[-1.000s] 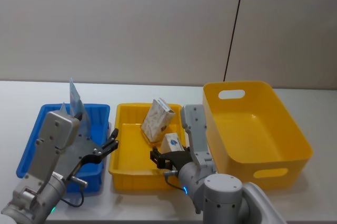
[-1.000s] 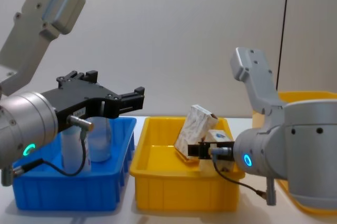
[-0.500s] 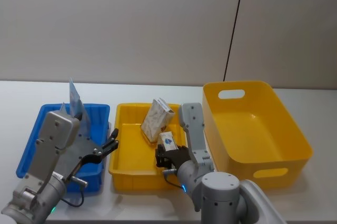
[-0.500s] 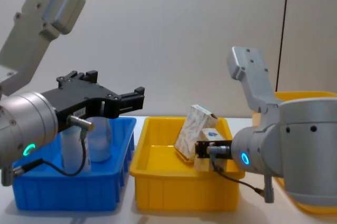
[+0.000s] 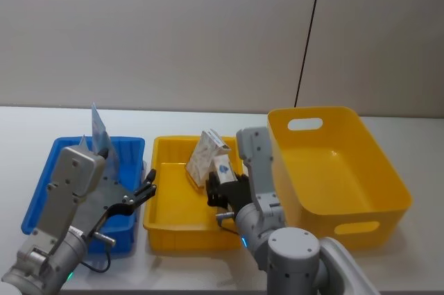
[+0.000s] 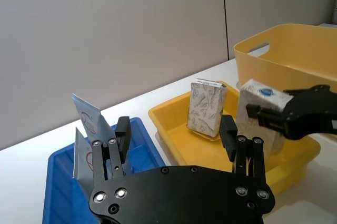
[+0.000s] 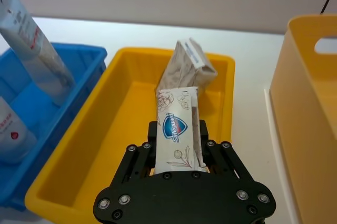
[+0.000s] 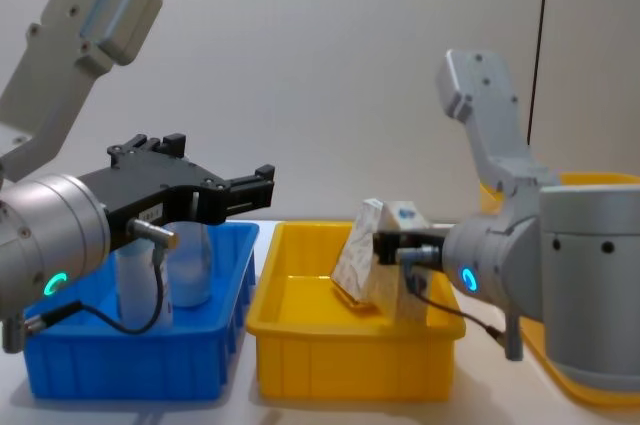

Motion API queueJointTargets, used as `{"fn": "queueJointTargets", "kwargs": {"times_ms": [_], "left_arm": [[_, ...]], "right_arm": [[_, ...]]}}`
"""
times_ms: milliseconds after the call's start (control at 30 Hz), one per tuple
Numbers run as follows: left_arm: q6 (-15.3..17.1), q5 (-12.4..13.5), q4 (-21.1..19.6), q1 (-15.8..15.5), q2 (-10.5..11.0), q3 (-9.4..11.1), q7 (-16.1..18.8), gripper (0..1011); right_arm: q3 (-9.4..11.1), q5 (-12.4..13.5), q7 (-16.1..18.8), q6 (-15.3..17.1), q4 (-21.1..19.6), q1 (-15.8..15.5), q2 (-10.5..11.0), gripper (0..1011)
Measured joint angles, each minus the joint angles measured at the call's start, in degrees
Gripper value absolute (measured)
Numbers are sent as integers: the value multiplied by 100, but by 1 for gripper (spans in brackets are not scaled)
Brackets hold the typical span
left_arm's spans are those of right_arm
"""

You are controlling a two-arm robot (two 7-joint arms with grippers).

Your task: Bimanual collaborative sorting of washing and personal care products

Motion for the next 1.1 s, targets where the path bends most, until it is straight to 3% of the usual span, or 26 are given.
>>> {"fn": "queueJointTargets", "kwargs": {"times_ms": [500, 767, 1100], "left_arm": [[0, 0, 0, 0, 0, 0, 0, 1001], [0, 0, 0, 0, 0, 0, 0, 1001], [0, 0, 0, 0, 0, 0, 0, 1001]], "right_arm": [[89, -315, -133, -673, -829, -305, 274, 361], [296, -493, -327, -679, -1330, -486, 470, 361], [624, -623, -470, -320, -1796, -649, 703, 361]]}}
